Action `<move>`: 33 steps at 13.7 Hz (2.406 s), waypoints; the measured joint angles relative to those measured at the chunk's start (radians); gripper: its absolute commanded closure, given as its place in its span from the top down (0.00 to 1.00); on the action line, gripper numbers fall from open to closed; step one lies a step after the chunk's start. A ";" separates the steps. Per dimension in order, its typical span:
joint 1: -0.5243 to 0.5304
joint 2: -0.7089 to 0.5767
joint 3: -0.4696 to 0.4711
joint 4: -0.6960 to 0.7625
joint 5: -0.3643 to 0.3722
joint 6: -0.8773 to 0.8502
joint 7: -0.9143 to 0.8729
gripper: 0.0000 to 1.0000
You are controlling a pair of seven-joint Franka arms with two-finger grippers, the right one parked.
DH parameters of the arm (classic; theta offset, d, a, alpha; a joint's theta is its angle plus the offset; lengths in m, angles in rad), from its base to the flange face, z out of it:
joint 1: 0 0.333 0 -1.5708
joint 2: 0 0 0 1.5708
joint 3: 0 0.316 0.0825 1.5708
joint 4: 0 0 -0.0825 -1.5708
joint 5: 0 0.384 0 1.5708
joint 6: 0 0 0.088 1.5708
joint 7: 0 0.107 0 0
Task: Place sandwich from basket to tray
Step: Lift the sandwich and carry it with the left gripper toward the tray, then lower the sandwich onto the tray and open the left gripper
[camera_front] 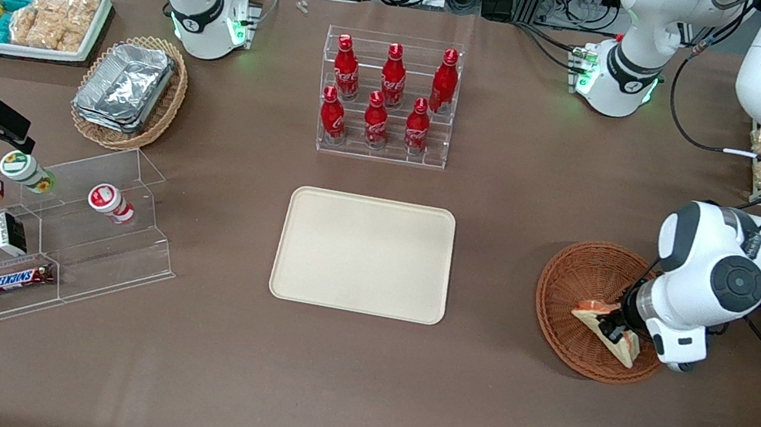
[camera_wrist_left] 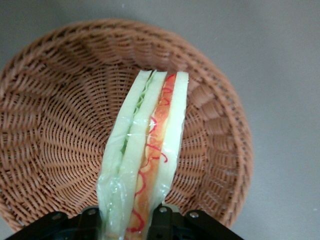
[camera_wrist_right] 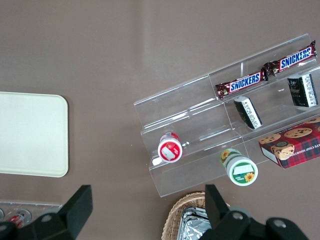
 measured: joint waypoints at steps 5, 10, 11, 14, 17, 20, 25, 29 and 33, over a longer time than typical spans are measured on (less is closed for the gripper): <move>-0.001 -0.050 -0.004 0.382 0.007 -0.519 0.277 0.00; -0.012 -0.047 -0.151 0.583 0.005 -0.616 0.449 0.00; -0.030 -0.034 -0.187 0.583 0.006 -0.611 0.440 0.00; -0.145 0.044 -0.213 0.579 0.031 -0.557 0.404 0.00; -0.284 0.149 -0.214 0.565 0.078 -0.460 0.354 0.00; -0.373 0.258 -0.214 0.550 0.083 -0.354 0.328 0.00; -0.416 0.370 -0.214 0.522 0.135 -0.288 0.330 0.00; -0.440 0.408 -0.214 0.520 0.157 -0.274 0.323 1.00; -0.436 0.402 -0.209 0.531 0.158 -0.274 0.288 1.00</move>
